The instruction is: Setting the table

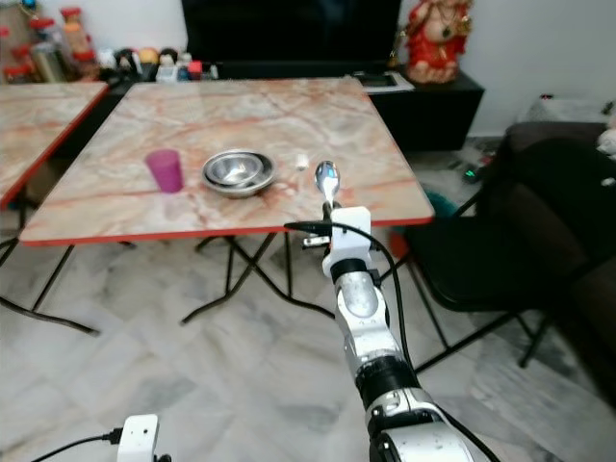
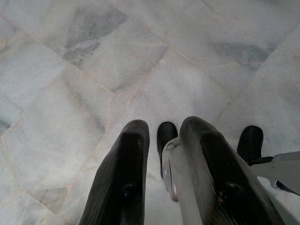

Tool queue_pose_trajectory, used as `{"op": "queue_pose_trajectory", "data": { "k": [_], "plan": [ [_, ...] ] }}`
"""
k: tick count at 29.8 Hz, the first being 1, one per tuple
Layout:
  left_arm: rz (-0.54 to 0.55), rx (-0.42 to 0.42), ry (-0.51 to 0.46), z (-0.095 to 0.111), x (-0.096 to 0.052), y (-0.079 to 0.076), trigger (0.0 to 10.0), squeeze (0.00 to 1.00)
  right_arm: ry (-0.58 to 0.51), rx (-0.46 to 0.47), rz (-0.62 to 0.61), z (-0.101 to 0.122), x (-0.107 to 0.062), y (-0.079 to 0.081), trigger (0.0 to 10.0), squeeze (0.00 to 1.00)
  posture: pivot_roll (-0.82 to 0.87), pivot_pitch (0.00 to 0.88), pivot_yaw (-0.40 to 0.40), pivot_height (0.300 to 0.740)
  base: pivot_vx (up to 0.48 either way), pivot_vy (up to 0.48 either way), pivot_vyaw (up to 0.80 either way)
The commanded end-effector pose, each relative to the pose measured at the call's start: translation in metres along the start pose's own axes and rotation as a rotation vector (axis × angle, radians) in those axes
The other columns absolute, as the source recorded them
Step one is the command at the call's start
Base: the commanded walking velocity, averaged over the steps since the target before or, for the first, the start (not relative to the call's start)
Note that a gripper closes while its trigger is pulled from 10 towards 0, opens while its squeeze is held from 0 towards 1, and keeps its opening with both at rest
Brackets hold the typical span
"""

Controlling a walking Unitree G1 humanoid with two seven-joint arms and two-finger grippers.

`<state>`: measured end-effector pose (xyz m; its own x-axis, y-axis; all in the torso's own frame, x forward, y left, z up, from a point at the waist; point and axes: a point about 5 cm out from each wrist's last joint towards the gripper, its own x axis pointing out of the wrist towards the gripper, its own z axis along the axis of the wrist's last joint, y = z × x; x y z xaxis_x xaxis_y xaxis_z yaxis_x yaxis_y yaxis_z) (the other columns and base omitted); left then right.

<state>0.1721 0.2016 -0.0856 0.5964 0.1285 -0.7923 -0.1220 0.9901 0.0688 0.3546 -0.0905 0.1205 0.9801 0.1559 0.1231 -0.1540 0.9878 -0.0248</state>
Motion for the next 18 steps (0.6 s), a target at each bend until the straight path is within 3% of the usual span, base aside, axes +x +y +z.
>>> {"op": "queue_pose_trajectory", "data": {
  "k": [1,8,18],
  "plan": [
    [0.023,-0.008,-0.002,0.0019,0.0002,0.0083,10.0,0.0,-0.02,0.004,0.008,0.0061,0.0024,0.003,10.0,0.0,-0.01,0.0,-0.01,0.74,0.0,0.0,0.0],
    [0.027,-0.019,-0.007,0.0039,0.0006,0.0093,10.0,0.0,-0.017,0.005,0.009,0.005,0.0012,0.0035,10.0,0.0,-0.01,0.0,-0.012,0.74,0.0,0.0,0.0],
    [0.027,-0.005,-0.012,0.0037,0.0003,0.0099,10.0,0.0,-0.015,0.01,0.011,0.0039,-0.0004,0.0056,10.0,0.0,-0.02,0.0,-0.003,0.74,0.29,0.0,0.0]
  ]
}}
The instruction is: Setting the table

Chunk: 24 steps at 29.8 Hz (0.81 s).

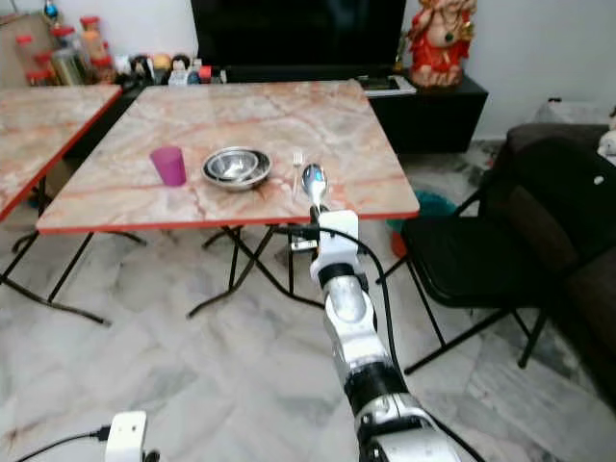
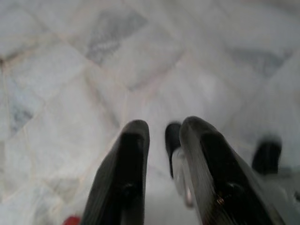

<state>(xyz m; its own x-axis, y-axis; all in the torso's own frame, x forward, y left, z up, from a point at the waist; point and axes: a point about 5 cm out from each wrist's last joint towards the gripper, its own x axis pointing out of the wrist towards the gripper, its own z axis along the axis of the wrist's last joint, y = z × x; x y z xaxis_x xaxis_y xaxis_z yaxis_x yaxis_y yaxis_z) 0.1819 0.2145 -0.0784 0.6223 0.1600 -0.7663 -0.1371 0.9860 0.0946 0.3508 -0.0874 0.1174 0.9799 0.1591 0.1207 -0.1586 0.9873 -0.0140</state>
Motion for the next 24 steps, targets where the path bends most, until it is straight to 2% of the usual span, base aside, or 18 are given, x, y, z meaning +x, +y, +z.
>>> {"op": "queue_pose_trajectory", "data": {
  "k": [1,8,13,24],
  "plan": [
    [-0.003,-0.008,0.026,-0.0092,-0.002,-0.0021,10.0,0.0,-0.017,-0.001,0.008,0.0064,0.0031,0.002,10.0,0.0,-0.02,0.0,-0.003,0.74,0.296,0.0,0.0],
    [-0.005,0.001,0.027,-0.0091,-0.002,-0.0013,10.0,0.0,0.011,0.004,-0.006,0.0032,0.0033,0.0018,10.0,0.0,-0.02,0.0,-0.001,0.74,0.298,0.0,0.0],
    [-0.005,0.004,0.026,-0.0086,-0.0018,-0.001,10.0,0.0,0.005,0.012,0.0,0.0037,0.0032,0.003,10.0,0.0,-0.01,0.0,-0.002,0.74,0.3,0.0,-0.46],
    [-0.005,0.011,0.024,-0.0075,-0.0016,0.0003,10.0,0.0,-0.007,-0.001,0.022,0.0053,0.0029,0.0078,10.0,0.0,-0.01,0.0,-0.002,0.74,0.304,0.0,0.0]
  ]
}}
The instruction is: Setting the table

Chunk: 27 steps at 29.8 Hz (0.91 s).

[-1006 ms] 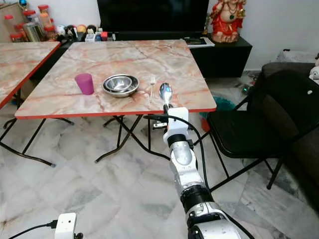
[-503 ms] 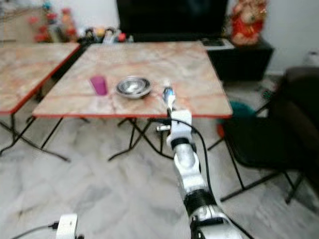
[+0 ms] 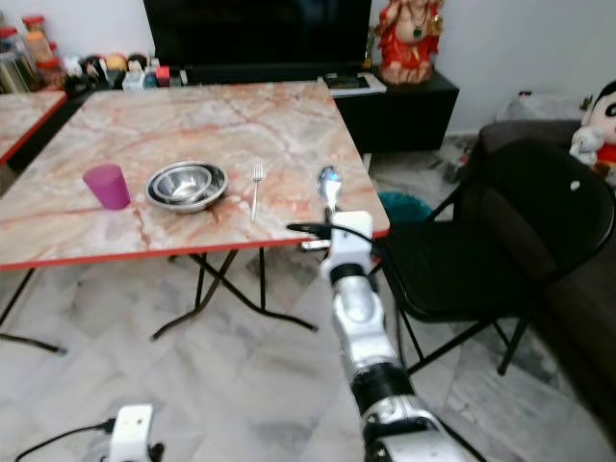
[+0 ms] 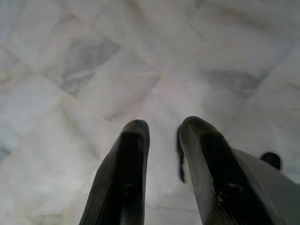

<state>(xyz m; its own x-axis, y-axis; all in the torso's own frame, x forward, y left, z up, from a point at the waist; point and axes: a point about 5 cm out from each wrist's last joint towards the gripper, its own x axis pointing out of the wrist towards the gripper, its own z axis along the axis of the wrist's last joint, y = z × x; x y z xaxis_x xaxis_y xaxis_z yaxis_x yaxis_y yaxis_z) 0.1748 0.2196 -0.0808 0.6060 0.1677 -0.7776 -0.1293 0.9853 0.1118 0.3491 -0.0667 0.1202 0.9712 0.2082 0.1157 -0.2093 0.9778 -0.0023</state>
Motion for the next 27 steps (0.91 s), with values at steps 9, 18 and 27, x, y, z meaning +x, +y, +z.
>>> {"op": "queue_pose_trajectory", "data": {
  "k": [9,18,27],
  "plan": [
    [-0.012,-0.009,0.005,-0.0006,0.0002,-0.0054,10.0,0.0,-0.025,-0.031,0.001,0.0033,-0.0013,-0.0096,10.0,0.0,-0.01,0.0,0.003,0.74,0.305,0.0,0.53],
    [-0.009,-0.02,0.009,-0.0017,0.0,-0.0059,10.0,0.0,-0.016,-0.021,-0.006,0.0027,-0.0014,-0.0115,10.0,0.0,-0.01,0.0,-0.001,0.74,0.304,0.0,0.0],
    [-0.008,-0.023,0.01,-0.0016,0.0001,-0.0057,10.0,0.0,-0.016,-0.019,-0.011,0.0038,-0.0005,-0.0119,10.0,0.0,-0.01,0.0,0.0,0.74,0.302,0.0,0.0]
  ]
}}
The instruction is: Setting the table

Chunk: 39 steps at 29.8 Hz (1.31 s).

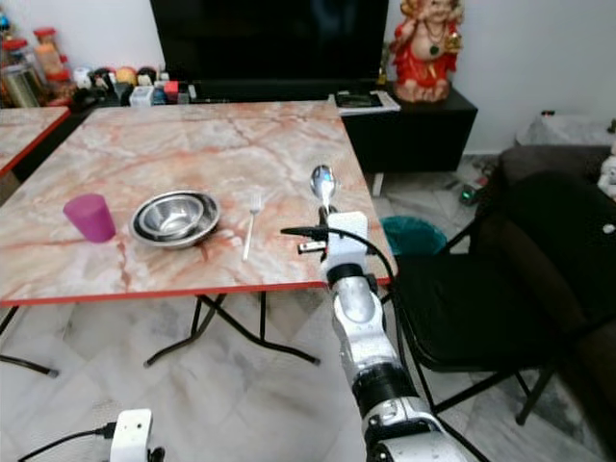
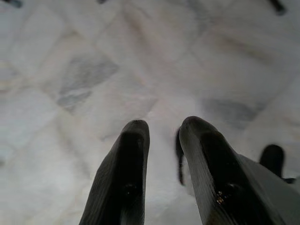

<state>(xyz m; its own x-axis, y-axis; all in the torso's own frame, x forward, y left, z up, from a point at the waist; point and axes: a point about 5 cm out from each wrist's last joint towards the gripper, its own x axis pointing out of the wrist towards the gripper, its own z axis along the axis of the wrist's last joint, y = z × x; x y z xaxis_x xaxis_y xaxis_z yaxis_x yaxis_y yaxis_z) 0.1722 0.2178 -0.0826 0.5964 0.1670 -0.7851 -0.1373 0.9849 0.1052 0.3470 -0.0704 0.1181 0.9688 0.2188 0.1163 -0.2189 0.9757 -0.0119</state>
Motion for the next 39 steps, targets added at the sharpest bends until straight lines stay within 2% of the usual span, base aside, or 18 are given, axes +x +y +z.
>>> {"op": "queue_pose_trajectory", "data": {
  "k": [1,29,39],
  "plan": [
    [-0.008,-0.012,-0.002,0.002,0.001,-0.004,10.0,0.0,-0.015,-0.011,-0.022,0.005,0.002,-0.009,10.0,0.0,-0.01,0.0,0.0,0.74,0.3,0.0,0.0],
    [-0.005,-0.012,0.005,0.0,0.0,-0.004,10.0,0.0,0.01,-0.007,-0.025,0.0,0.0,-0.009,10.0,0.0,-0.01,0.0,-0.005,0.74,0.297,0.0,0.0],
    [-0.016,-0.022,0.013,-0.002,0.0,-0.006,10.0,0.0,0.041,-0.01,-0.03,-0.004,-0.001,-0.01,10.0,0.0,-0.01,0.0,-0.006,0.74,0.0,0.0,0.0]
  ]
}}
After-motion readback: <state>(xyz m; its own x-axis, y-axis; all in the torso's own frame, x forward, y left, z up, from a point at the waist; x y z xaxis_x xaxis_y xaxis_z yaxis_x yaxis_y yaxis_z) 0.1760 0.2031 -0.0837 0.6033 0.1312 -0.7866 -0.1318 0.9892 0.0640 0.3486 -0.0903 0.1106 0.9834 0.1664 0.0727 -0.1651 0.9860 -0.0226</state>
